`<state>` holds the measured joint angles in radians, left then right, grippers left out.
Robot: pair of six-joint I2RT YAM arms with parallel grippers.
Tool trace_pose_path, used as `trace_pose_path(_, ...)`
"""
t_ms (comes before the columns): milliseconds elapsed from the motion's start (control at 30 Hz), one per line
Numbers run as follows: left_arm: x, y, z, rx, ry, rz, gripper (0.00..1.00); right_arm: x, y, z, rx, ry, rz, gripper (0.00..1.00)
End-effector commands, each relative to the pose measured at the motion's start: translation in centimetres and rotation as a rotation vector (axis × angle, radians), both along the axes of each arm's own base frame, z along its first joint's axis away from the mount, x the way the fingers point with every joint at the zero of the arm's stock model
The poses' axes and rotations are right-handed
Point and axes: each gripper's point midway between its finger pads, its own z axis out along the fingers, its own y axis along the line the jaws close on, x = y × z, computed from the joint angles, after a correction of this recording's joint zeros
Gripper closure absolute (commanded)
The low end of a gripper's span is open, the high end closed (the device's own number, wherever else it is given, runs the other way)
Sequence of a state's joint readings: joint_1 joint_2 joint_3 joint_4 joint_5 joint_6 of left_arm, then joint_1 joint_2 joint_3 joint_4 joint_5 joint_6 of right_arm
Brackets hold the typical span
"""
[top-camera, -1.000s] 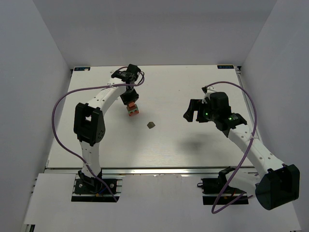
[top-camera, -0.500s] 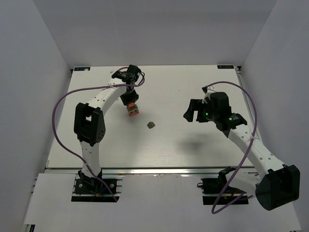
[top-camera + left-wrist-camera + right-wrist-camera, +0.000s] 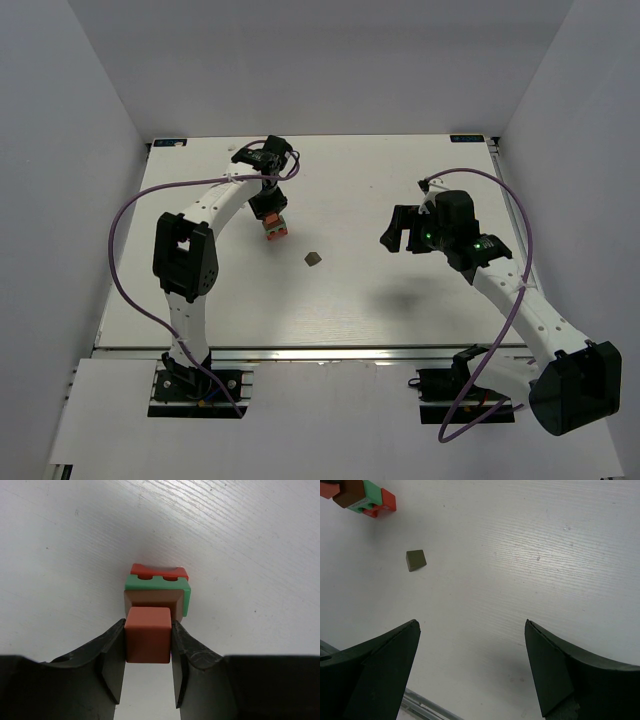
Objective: Build the wood block tower
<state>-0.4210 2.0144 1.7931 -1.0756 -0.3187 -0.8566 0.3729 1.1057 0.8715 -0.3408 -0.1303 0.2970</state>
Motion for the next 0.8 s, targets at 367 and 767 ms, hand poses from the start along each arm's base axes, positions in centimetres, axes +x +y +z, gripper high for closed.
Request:
trace_pose_path(367, 0.27, -0.12, 2.94, -0.022, -0.084, -0.007, 0.48, 0.34, -0.03, 1.22, 0.004, -0.061, 0.016, 0.11)
trace_pose_path(767, 0.47, 0.18, 3.74, -0.012, -0.108, -0.002, 0.48, 0.21, 0.48, 1.33, 0.024, -0.059, 0.04, 0.11)
